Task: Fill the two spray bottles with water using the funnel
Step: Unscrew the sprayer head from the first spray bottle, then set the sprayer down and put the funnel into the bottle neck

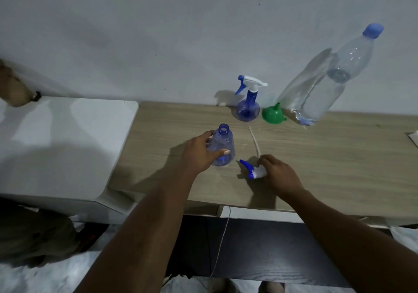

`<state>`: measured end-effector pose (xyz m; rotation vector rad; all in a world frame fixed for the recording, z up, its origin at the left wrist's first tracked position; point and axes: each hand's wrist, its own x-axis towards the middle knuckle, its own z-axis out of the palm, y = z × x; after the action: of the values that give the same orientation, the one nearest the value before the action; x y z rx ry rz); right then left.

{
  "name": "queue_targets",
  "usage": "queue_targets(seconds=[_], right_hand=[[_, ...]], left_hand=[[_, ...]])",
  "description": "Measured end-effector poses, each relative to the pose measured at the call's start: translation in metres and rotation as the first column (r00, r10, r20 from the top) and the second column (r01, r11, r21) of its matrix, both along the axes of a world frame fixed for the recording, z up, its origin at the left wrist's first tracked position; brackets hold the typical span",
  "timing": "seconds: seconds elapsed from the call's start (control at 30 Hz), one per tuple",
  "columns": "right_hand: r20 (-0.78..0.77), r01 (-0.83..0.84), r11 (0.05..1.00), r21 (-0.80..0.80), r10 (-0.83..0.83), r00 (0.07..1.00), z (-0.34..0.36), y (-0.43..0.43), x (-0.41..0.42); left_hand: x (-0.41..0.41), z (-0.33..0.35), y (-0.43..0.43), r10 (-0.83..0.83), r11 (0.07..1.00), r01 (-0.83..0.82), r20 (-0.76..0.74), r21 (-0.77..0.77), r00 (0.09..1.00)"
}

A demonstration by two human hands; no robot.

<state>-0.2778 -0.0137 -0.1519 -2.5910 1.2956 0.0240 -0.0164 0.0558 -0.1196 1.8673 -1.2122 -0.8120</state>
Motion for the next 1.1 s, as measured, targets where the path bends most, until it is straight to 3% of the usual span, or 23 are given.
queue_targets(seconds=[0.17, 0.33, 0.47, 0.7, 1.1], right_hand=[[-0.062, -0.096, 0.994, 0.044, 0.098, 0.993, 0.009, 0.012, 0.006], [0.014, 0.036, 0.997, -0.066, -0.035, 0.999, 0.032, -0.013, 0.028], [-0.146, 0.055, 0.99, -0.133, -0.074, 0.987, 0.06, -0.083, 0.052], [-0.476, -0.098, 0.975, -0.199, -0.008, 0.879, 0.06, -0.176, 0.07], [-0.537, -0.029, 0.989, -0.143, -0.053, 0.842, 0.05, -0.181, 0.07]], left_hand=[[0.002, 0.0, -0.001, -0.026, 1.0, 0.026, 0.028, 0.01, 0.999], [0.003, 0.0, -0.005, -0.042, 0.999, 0.042, 0.043, 0.005, 0.998], [0.001, 0.002, -0.016, -0.057, 0.998, 0.056, 0.062, 0.008, 0.996], [0.004, -0.007, -0.022, -0.024, 0.999, 0.024, 0.032, -0.026, 0.999], [0.006, -0.009, -0.023, -0.039, 0.999, 0.039, 0.037, -0.004, 0.999]])
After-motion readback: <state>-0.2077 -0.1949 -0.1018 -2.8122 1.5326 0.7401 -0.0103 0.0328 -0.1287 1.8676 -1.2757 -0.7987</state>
